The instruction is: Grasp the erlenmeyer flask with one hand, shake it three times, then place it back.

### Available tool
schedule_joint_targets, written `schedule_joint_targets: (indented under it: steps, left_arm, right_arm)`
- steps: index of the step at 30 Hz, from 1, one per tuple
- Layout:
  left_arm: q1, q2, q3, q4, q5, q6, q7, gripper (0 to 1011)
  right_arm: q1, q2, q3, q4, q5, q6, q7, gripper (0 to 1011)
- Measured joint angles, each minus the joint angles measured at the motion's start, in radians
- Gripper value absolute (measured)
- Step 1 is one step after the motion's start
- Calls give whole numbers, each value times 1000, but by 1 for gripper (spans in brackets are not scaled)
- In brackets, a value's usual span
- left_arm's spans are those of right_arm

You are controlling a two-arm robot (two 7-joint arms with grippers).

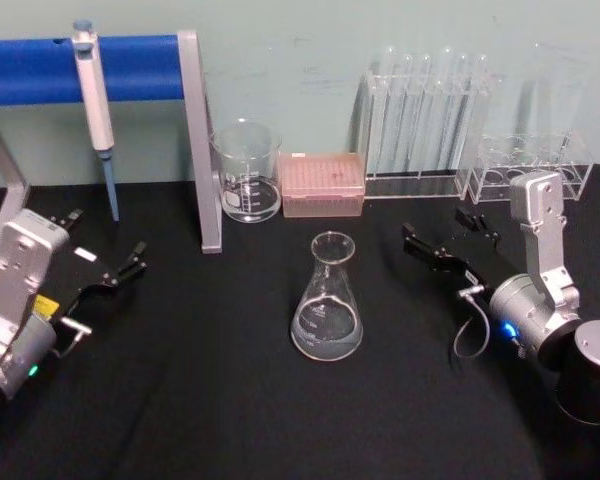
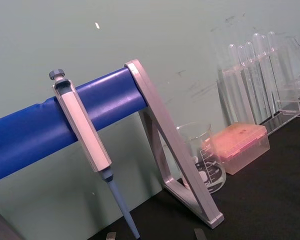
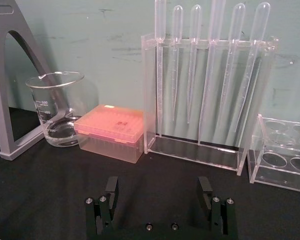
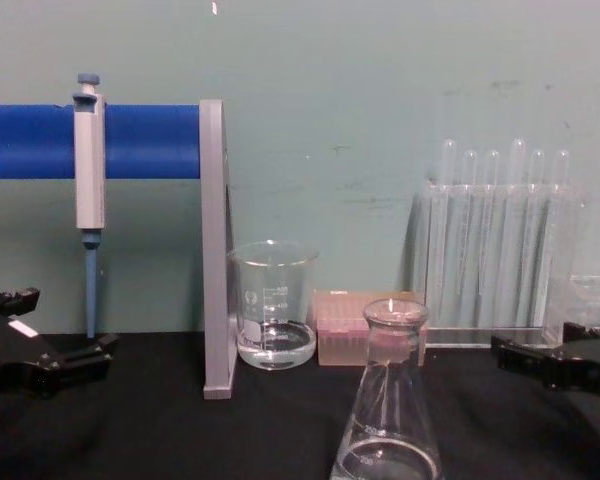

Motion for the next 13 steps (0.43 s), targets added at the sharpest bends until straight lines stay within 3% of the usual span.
schedule_joint_targets:
  steps: [13]
  left_arm:
    - [0,0,0,0,0,0,0,1001]
  right_arm:
    - [0,0,0,0,0,0,0,1000]
